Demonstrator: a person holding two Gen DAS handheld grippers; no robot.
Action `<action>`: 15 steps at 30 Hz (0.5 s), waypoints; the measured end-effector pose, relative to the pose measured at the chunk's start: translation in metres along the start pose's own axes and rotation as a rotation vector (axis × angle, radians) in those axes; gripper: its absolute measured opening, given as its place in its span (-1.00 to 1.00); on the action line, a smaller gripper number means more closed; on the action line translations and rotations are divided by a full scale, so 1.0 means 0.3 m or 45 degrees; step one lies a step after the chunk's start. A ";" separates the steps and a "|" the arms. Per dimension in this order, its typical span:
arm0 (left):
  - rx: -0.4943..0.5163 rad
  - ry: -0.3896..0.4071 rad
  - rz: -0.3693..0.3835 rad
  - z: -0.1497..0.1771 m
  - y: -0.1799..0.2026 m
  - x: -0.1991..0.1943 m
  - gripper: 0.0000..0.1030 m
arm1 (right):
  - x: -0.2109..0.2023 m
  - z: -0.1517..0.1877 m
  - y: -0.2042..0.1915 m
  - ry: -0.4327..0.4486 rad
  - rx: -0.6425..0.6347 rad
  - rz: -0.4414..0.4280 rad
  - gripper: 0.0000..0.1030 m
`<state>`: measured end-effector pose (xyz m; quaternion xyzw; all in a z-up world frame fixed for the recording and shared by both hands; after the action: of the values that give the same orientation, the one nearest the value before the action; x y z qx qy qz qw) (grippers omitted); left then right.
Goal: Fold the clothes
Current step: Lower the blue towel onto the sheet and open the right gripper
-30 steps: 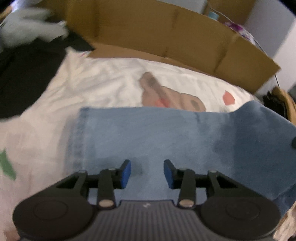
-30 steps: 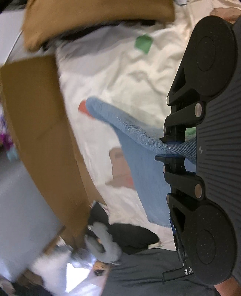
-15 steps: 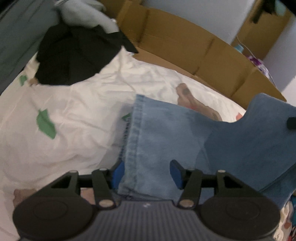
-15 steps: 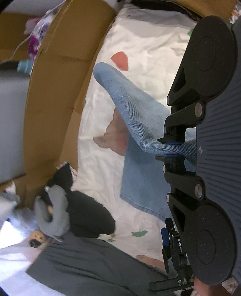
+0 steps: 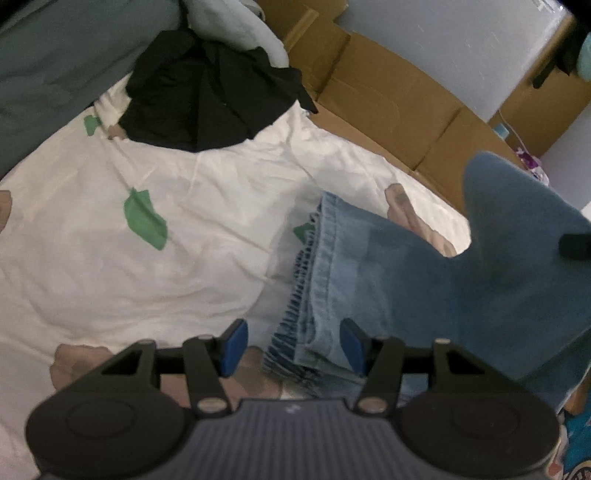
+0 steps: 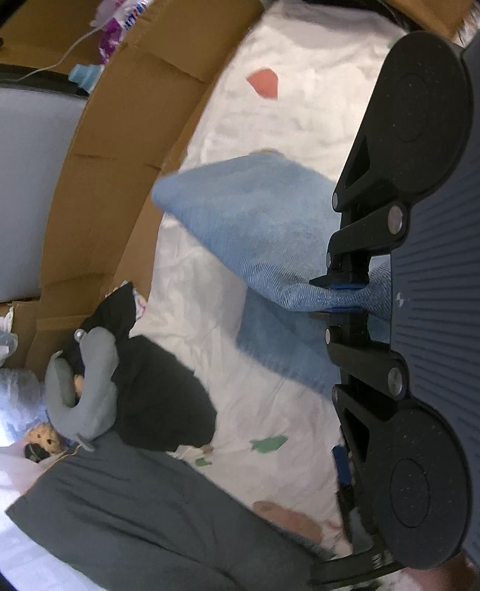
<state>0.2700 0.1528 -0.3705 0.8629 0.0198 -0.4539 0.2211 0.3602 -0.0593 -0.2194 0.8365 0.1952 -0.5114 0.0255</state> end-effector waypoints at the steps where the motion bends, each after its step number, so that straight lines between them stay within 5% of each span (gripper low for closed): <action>1: -0.007 0.003 0.000 -0.001 -0.007 -0.005 0.14 | 0.010 0.001 -0.017 0.007 0.009 -0.005 -0.85; 15: -0.065 -0.012 -0.027 0.034 -0.084 -0.019 0.14 | 0.252 0.057 -0.279 0.014 -0.043 -0.110 -0.85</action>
<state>0.2529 0.1724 -0.3801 0.8547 0.0395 -0.4595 0.2383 0.3465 0.0364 -0.2799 0.8296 0.2398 -0.5040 0.0164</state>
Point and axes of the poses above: each gripper's, at about its wrist camera, not at the fingertips, and x roughly the way its jaws point, y to its right, z to its underside, the point moved 8 cm from there along x, roughly the way its jaws point, and after that the axes turned 2 degrees about z, right-handed, at the moved point
